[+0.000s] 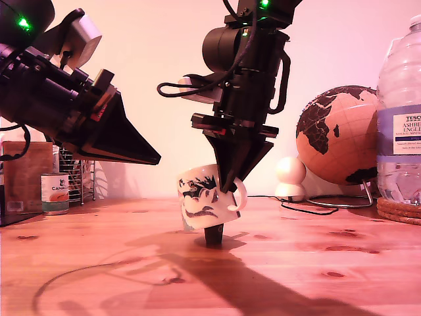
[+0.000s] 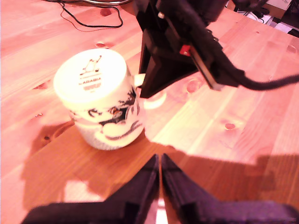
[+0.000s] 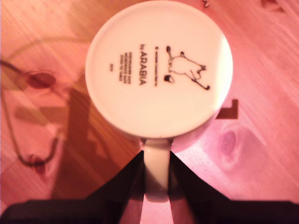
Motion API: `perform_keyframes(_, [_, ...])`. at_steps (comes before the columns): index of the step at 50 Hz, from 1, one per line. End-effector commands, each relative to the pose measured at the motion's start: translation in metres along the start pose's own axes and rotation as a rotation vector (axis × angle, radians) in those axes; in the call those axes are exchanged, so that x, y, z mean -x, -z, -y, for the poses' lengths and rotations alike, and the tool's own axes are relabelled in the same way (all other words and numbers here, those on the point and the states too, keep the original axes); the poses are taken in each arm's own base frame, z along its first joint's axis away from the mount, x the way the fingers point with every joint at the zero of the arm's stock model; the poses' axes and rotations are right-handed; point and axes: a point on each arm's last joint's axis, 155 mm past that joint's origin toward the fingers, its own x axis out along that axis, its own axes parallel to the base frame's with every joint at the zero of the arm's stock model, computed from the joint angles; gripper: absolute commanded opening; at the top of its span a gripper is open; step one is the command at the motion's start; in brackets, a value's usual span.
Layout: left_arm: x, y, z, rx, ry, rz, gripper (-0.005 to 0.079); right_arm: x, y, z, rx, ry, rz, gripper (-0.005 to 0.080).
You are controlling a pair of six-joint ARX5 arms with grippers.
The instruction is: Lift the coffee cup and remove the coffee capsule that is hidden under it
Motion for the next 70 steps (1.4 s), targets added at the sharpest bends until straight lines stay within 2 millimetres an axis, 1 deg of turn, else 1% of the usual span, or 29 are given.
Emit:
perform_keyframes(1, [-0.001, -0.003, -0.002, -0.018, -0.013, 0.011, -0.0009, 0.032, -0.018, -0.003, 0.010, 0.015, 0.095, -0.0013])
perform_keyframes(7, [-0.005, -0.007, -0.005, -0.029, -0.016, 0.034, -0.0008, 0.042, -0.024, -0.002, 0.006, 0.023, 0.128, -0.0013])
perform_keyframes(15, [-0.019, 0.002, -0.012, -0.013, -0.014, 0.003, -0.0001, 0.055, -0.033, -0.001, 0.005, 0.036, 0.176, -0.0013])
perform_keyframes(24, [-0.037, 0.001, -0.020, -0.007, -0.009, -0.012, 0.0126, 0.072, -0.043, 0.011, -0.034, 0.057, 0.244, -0.0013])
perform_keyframes(31, [-0.052, -0.003, -0.028, -0.052, -0.007, -0.021, 0.0235, 0.081, -0.042, 0.022, -0.056, 0.072, 0.261, -0.0013])
perform_keyframes(39, [-0.069, -0.003, -0.034, -0.074, 0.000, -0.036, 0.0440, 0.089, -0.038, 0.038, -0.086, 0.091, 0.273, -0.0013])
perform_keyframes(42, [-0.075, -0.001, -0.034, -0.073, 0.004, -0.045, 0.0479, 0.092, -0.038, 0.043, -0.095, 0.098, 0.280, -0.0013])
perform_keyframes(52, [-0.089, -0.003, -0.031, -0.112, 0.027, -0.052, 0.0492, 0.095, -0.033, 0.058, -0.124, 0.105, 0.284, -0.0013])
perform_keyframes(62, [-0.104, -0.002, -0.024, -0.131, 0.052, -0.066, 0.0492, 0.096, -0.034, 0.059, -0.132, 0.081, 0.297, -0.0013])
perform_keyframes(70, [-0.119, 0.009, -0.026, -0.129, 0.052, -0.109, 0.0491, 0.096, -0.034, 0.059, -0.130, 0.081, 0.297, -0.0013])
